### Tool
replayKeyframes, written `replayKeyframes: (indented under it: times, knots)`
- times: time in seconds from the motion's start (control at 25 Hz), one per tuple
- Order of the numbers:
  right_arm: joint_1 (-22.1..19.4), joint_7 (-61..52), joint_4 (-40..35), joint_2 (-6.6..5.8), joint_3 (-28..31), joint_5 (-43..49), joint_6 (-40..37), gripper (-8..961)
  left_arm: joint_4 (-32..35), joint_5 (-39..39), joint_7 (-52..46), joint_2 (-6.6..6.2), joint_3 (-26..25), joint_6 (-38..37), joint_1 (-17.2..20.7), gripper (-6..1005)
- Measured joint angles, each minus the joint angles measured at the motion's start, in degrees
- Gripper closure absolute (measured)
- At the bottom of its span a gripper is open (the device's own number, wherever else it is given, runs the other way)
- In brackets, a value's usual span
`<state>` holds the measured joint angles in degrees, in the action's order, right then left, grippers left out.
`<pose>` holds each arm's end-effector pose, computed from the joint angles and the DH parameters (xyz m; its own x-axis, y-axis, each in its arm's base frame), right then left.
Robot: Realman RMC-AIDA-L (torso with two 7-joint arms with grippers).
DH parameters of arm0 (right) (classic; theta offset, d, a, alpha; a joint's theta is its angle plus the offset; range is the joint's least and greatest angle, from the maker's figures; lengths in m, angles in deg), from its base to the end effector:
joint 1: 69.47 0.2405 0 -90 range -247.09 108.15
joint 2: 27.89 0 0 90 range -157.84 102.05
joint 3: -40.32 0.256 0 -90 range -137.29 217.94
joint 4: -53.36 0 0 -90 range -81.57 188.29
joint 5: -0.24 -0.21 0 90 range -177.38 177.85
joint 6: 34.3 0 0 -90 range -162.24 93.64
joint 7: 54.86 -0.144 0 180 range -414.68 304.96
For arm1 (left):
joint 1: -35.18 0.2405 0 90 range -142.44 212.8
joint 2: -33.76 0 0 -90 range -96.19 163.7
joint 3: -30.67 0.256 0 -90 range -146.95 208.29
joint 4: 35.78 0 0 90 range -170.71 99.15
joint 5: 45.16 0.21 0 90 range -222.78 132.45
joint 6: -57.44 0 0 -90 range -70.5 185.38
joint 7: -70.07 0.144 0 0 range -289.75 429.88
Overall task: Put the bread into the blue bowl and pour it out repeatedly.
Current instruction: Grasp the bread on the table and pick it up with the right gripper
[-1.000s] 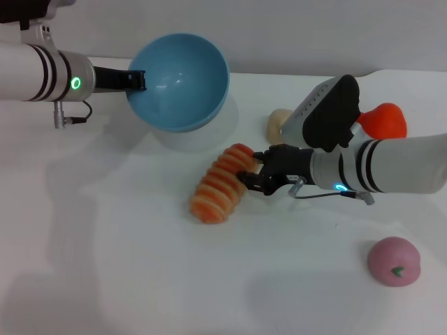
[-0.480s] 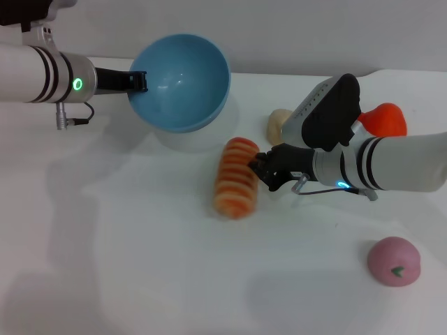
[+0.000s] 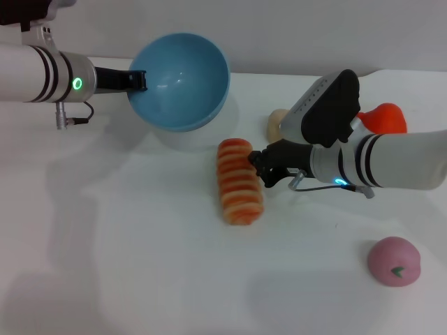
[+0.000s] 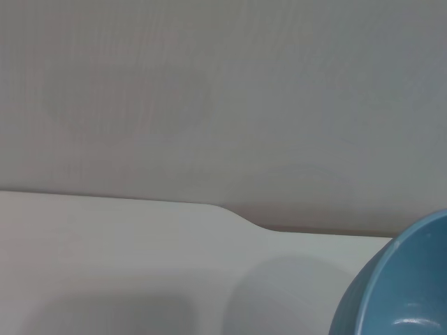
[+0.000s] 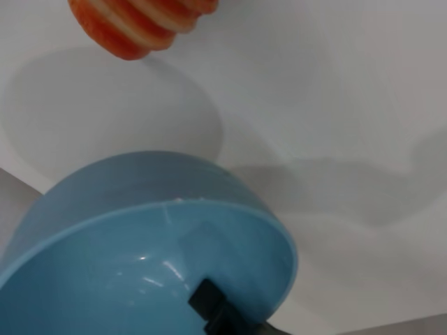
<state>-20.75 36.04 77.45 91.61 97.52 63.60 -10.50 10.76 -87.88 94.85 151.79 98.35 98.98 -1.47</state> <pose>0.1951 0.3876 -0.1489 0.9343 -0.3371 -0.1161 -0.3529 -0.8283 -0.4352 -0.2603 0.4346 0.0018 0.4206 0.7400 0.5249 0.8658 -0.1546 -0.4759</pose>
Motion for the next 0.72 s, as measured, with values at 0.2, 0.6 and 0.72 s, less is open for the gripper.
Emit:
replayKeyframes:
  times: [0.2, 0.6, 0.72]
  knots:
    - [-1.17, -0.15, 1.69, -0.25, -0.14, 0.2, 0.06, 930, -0.01, 0.0, 0.0, 0.0, 0.0, -0.06, 0.06, 1000]
    - [-2.79, -3.25, 5.22, -0.66, -0.36, 2.75, 0.64, 847, -0.03, 0.0, 0.0, -0.04, 0.0, -0.09, 0.05, 1000]
    - [-2.54, -5.71, 4.95, -0.88, -0.05, 2.88, 0.55, 786, -0.06, 0.0, 0.0, -0.08, -0.08, -0.31, 0.04, 999]
